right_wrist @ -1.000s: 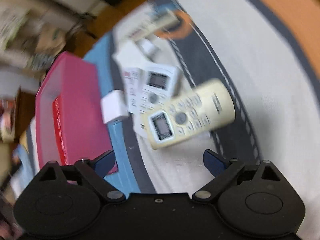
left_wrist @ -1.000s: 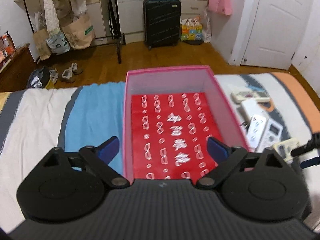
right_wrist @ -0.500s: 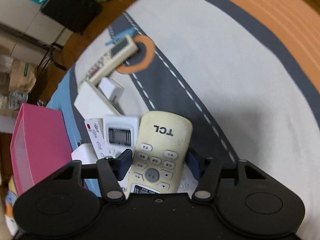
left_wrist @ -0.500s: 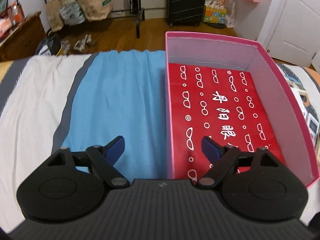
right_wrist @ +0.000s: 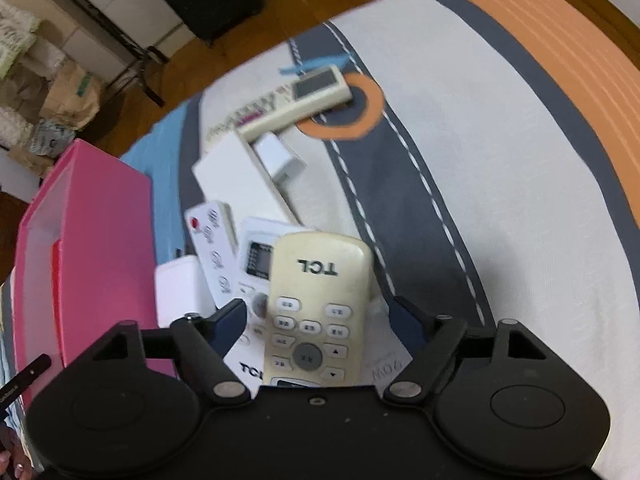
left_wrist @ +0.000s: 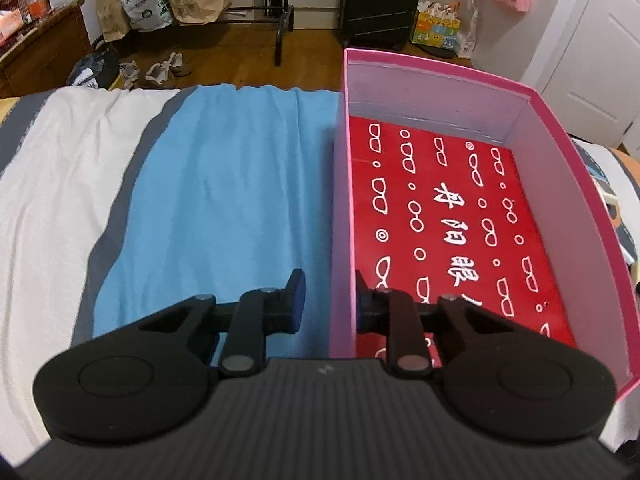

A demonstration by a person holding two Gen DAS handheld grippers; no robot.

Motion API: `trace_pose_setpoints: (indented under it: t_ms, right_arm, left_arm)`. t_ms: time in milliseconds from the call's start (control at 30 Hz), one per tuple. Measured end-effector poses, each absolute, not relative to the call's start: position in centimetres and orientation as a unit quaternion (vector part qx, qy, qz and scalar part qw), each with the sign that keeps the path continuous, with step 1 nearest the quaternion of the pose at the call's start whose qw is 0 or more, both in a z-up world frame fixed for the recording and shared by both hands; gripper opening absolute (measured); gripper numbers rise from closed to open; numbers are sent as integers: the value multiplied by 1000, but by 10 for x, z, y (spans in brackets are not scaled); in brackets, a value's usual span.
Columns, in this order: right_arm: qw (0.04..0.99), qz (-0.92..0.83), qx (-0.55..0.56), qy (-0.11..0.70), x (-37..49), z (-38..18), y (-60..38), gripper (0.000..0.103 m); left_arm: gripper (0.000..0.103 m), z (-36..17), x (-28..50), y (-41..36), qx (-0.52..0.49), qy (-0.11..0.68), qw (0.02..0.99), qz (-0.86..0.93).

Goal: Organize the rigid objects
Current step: 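Grasp the cream TCL remote with the right tool, then carry the cream remote into the pink box and open the right tool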

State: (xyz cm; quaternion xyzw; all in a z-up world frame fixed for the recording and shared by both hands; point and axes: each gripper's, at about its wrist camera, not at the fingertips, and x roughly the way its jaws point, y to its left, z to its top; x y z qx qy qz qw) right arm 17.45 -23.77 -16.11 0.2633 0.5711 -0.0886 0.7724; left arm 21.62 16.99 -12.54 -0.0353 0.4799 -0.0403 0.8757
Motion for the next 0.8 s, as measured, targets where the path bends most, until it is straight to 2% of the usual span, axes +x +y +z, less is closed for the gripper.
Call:
trace_pose_setpoints:
  t_ms: [100,133,167,233,300,500,800]
  right_arm:
    - [777,-90,259,566,172,-161,-235,82]
    - [786,-89,239,563,173,-159,-231,70]
    - [796,-82,216,560,174,-156,-227,63]
    - [819,-80,180,540,174,-148,-219,62]
    - [846,-75,133,510,173,-135,-208,62]
    - [901,-16,111,418,156,-91,-189,62]
    - [943,88,141,287,134,-6,-144,61]
  left_arm:
    - [22,-132,228,171,-57,494,866,-48]
    - [22,-134,232,172,-64,499,863,-47]
    - [22,-136,236,172,-67,501,862,-44]
    - [21,-138,239,173,-67,502,861,-38]
    - [7,-140,240,174,-75,504,859,-48]
    - [6,-139,237,167,-57,492,867,-51]
    - [6,-141,236,172,-64,484,871,-56]
